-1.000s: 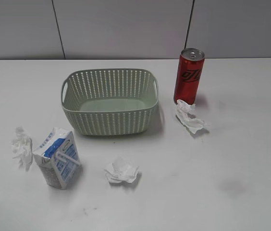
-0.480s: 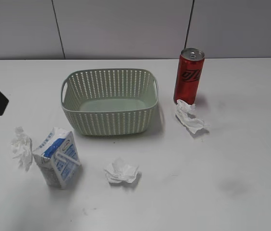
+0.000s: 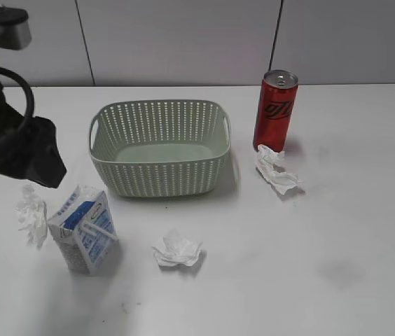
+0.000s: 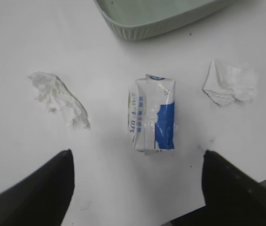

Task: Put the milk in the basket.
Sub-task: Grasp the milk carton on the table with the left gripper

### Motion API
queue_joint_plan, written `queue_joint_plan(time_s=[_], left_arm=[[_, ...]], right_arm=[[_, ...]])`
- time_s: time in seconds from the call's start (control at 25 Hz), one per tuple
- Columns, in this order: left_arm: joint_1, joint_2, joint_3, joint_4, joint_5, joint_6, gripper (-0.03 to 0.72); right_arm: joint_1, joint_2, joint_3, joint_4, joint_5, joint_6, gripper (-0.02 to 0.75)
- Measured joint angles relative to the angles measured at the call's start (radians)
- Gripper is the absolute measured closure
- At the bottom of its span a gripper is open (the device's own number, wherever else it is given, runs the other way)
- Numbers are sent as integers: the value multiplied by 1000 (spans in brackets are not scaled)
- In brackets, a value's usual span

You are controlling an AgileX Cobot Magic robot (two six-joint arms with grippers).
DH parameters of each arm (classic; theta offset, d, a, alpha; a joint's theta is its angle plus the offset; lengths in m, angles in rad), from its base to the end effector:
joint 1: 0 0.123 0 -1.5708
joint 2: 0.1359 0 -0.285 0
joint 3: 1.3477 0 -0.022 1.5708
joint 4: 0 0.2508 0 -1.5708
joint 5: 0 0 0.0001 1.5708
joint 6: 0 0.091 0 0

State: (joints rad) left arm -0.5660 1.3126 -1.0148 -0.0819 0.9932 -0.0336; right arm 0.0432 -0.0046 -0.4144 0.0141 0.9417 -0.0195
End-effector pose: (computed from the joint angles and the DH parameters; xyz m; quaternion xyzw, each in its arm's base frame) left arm 0.2057 -0.1381 0.2902 0.2433 0.9519 -0.0900 0.1630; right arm 0.0085 0.0014 0.2627 -0.0260 0.8427 0.0134 0.5375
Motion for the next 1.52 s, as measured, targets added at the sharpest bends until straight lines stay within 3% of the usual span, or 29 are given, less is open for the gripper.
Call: queue_joint_plan(time_s=[0.48,1.08,1.52], left_arm=[[-3,188,-4,-75,-48,55,42],[-3,359,-5,-85,-176,66,43],[-3,460,-5,-70,-214,66,103]], right_arm=[[0,0,0,0,0,0,150],[0,0,0,0,0,0,150],[0,0,0,0,0,0,150]])
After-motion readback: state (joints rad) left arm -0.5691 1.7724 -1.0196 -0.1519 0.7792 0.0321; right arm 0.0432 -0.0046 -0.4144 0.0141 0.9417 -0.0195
